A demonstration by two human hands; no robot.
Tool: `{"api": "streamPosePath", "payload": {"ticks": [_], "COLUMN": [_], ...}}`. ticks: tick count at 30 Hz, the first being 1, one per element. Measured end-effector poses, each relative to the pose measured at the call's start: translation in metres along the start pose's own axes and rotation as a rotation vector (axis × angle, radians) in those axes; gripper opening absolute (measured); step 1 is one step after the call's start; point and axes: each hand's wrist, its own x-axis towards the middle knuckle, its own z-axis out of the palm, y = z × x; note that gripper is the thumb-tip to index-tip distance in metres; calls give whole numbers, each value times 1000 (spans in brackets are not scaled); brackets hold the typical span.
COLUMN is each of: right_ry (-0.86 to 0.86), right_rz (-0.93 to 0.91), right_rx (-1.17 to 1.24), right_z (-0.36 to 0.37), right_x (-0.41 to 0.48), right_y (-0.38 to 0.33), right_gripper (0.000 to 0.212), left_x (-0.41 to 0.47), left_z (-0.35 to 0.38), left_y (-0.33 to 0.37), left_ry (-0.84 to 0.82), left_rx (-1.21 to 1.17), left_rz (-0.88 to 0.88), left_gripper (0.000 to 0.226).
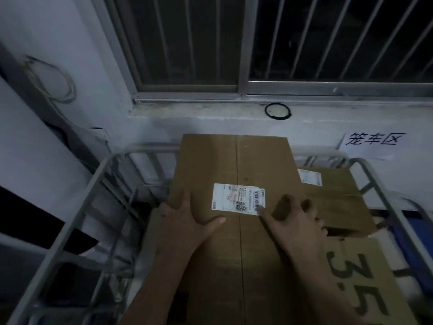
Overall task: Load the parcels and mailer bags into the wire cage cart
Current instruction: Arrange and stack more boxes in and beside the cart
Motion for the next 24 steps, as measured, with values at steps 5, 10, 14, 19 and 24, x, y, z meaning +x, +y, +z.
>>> {"api": "streamPosePath", "payload": {"ticks": [5, 10, 14, 19, 24], "right_ry": [-144, -150, -167, -217, -211], "right_rz": [28, 54, 61, 74, 111], "right_rx": [134, 153, 131, 147, 168], "right_z": [67, 95, 118, 149, 169], "right_x": [16, 36, 48, 67, 85], "right_y": [-45, -65, -68, -64, -53], "right_gripper": [94, 86, 86, 84, 83], "left_x": [60, 97, 114, 138, 159], "left_z": [4, 16, 30, 49, 62], "left_y": [-69, -95, -97, -99, -92], "left_ry": [-67, -161, -212, -238, -303], "left_rx": [5, -14, -12, -1, 22], "left_rz": [32, 37, 21, 23, 96], "left_gripper": [140, 147, 147, 149, 146]}}
